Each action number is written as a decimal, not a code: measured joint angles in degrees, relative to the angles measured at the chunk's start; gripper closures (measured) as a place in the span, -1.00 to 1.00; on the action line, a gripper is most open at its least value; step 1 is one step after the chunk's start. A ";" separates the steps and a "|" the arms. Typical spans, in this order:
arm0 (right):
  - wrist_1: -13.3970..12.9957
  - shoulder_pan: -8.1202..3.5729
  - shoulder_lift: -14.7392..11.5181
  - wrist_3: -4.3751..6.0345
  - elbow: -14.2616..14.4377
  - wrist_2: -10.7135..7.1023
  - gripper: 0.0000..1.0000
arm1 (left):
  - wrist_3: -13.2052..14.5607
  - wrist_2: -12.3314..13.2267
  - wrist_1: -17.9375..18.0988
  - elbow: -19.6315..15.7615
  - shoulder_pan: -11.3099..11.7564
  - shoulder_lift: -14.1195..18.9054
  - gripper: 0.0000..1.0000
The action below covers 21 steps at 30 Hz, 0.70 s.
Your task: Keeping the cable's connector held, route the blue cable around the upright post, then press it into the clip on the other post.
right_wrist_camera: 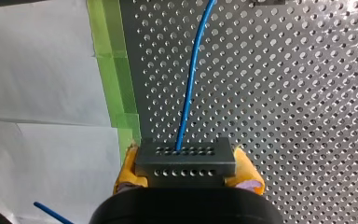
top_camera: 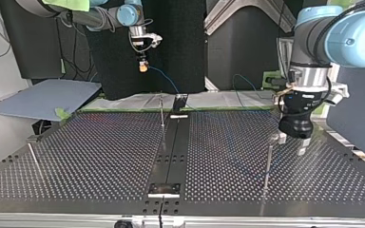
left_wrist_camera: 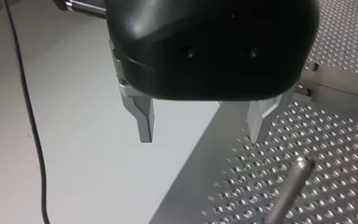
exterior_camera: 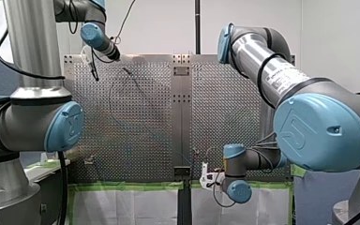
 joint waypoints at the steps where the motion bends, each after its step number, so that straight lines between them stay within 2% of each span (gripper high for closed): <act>1: 0.00 0.01 0.00 -0.01 0.00 -0.08 1.00 | 0.71 -0.62 -0.70 0.15 -0.29 -0.11 -0.97; 10: 0.12 0.03 0.01 0.01 -0.15 -0.27 1.00 | 6.05 -3.20 -5.83 0.33 -2.67 -1.71 -0.97; 16: 0.05 0.04 0.00 0.00 -0.17 -0.28 1.00 | 9.66 -3.95 -6.48 0.54 -3.68 -2.61 -0.97; 21: 0.00 0.09 0.01 -0.04 -0.18 -0.30 1.00 | 12.68 -3.98 -6.76 2.12 -3.97 -3.77 -0.97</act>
